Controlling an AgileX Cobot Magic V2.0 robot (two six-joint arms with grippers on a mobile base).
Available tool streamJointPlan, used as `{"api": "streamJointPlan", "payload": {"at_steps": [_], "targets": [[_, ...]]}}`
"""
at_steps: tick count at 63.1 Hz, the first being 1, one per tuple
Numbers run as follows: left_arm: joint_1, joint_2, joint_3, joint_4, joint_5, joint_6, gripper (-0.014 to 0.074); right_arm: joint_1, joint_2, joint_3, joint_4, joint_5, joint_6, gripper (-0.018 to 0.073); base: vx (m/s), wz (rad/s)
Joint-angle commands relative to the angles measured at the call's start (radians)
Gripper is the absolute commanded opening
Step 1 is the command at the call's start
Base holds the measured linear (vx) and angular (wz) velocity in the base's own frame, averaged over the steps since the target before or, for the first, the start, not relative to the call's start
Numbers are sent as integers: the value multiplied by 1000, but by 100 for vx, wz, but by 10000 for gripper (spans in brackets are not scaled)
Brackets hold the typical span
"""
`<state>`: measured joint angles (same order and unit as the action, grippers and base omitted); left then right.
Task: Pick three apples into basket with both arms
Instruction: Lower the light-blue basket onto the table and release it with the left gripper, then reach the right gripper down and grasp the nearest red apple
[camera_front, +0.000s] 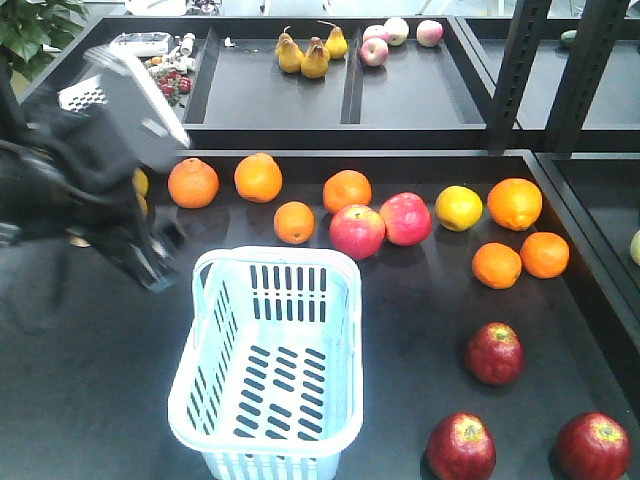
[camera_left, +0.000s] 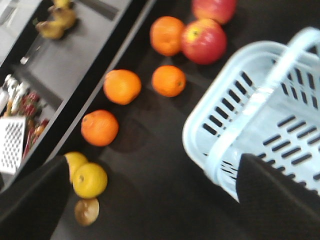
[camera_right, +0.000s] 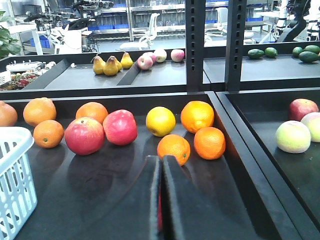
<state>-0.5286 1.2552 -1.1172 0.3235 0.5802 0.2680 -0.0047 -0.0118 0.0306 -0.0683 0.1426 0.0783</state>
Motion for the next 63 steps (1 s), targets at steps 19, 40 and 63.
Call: {"api": "streamJointPlan", "payload": {"at_steps": [19, 40, 63], "targets": [[223, -283, -9, 4, 87, -340, 606, -5, -13, 12, -10, -78, -1, -9, 0, 0], [232, -462, 165, 4, 138, -491, 585, -5, -13, 10, -8, -143, 2, -9, 0, 0], [232, -490, 175, 4, 169, -491, 585, -5, 182, -323, 148, 210, 46, -9, 0, 0]]}}
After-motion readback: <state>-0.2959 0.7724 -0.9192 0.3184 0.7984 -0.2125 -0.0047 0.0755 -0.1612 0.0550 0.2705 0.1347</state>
